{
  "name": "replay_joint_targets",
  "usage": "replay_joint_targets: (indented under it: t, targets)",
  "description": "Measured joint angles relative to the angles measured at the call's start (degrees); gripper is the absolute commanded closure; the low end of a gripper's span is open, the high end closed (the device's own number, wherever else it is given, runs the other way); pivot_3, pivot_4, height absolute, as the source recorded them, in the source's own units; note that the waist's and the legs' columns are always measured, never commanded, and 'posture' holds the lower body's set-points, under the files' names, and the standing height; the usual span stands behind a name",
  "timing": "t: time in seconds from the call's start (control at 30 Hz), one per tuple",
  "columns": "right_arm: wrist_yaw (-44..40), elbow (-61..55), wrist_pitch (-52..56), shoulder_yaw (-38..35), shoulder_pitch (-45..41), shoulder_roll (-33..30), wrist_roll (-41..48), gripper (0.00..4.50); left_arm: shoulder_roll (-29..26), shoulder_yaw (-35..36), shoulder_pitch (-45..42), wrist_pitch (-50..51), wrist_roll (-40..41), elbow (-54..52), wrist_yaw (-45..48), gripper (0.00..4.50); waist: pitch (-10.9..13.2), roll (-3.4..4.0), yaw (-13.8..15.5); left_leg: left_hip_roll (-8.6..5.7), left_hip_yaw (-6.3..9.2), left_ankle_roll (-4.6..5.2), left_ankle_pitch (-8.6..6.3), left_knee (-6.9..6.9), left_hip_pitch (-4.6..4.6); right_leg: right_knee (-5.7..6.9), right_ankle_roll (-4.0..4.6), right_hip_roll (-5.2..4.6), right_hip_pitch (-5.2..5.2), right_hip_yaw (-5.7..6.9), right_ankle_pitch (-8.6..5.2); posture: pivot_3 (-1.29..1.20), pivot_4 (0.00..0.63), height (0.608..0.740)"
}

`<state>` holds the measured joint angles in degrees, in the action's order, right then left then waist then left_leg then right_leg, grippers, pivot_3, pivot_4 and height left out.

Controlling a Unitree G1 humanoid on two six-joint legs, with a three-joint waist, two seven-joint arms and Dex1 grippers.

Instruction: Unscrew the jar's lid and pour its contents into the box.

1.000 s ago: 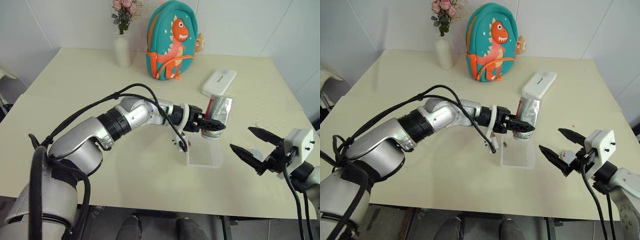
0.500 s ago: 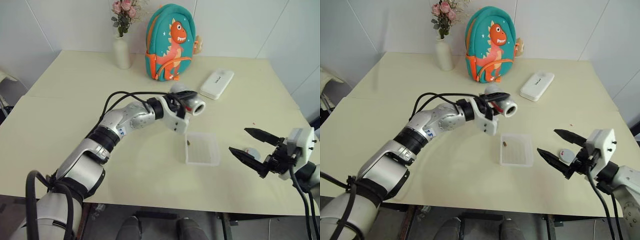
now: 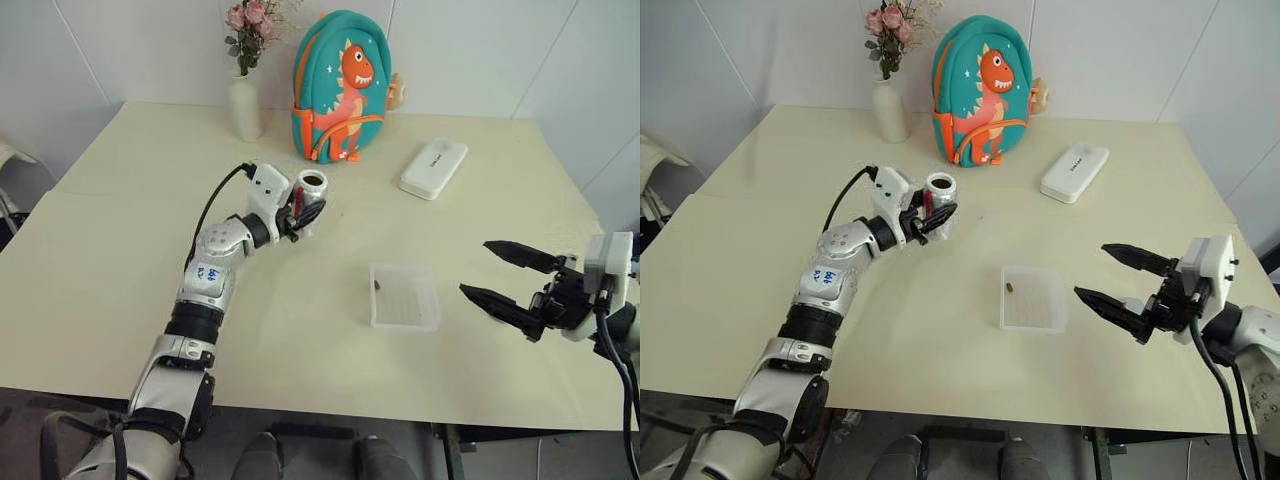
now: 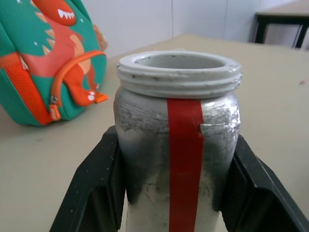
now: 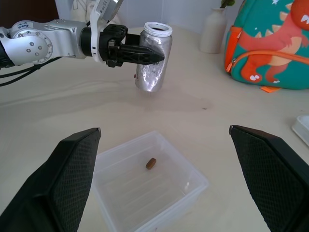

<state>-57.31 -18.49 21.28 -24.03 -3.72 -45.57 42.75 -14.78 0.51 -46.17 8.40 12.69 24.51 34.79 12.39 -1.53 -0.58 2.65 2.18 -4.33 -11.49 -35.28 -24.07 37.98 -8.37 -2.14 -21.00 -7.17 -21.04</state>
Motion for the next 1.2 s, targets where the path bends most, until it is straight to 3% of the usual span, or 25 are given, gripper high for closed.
replay_joint_targets:
  t: [0.33,0.4,0.6,0.97,1.2]
  targets:
    - [-1.23,2.73,-0.37,1.91,-2.25,0.45,-1.23,0.02,0.56,0.6,3.98,-2.63,1.72,3.65,8.21,2.45,0.0,0.0,-0.02,0.0,0.02,0.0,0.01,-0.01,0.03,-0.04,0.01,0.0,0.05,0.02,0.04,0.0,0.15,0.74]
    - [-1.31,3.0,-0.5,2.08,-2.3,0.61,-1.28,0.0,0.2,0.39,3.97,-4.95,1.28,5.86,9.69,1.67,0.0,0.0,-0.13,0.0,0.03,0.0,0.0,-0.01,0.02,-0.05,0.01,0.01,0.03,0.03,0.04,0.0,0.15,0.74]
    - [-1.75,3.09,-1.04,2.21,-2.29,0.61,-1.27,0.0,-0.3,-0.59,3.89,-7.32,0.16,7.87,11.7,0.03,0.0,0.0,-0.2,0.0,0.03,0.01,0.0,0.0,0.01,-0.08,0.01,0.0,0.04,0.03,0.04,0.0,0.15,0.74]
    - [-1.95,4.97,-1.13,2.56,-3.69,0.6,-2.58,0.0,-2.87,-1.47,5.98,-6.97,-0.4,1.58,13.59,0.03,0.0,0.01,-1.16,0.01,0.04,0.01,0.0,0.03,0.02,-0.09,0.01,0.01,0.04,0.02,0.04,0.0,0.15,0.74]
    - [-2.31,5.84,-1.19,3.44,-5.12,0.6,-3.44,0.0,-7.55,-1.47,9.27,-4.65,0.13,-4.41,16.68,0.03,0.0,0.0,-1.05,0.01,0.04,0.01,0.0,0.06,0.0,-0.13,0.01,0.0,0.03,0.03,0.04,0.0,0.15,0.74]
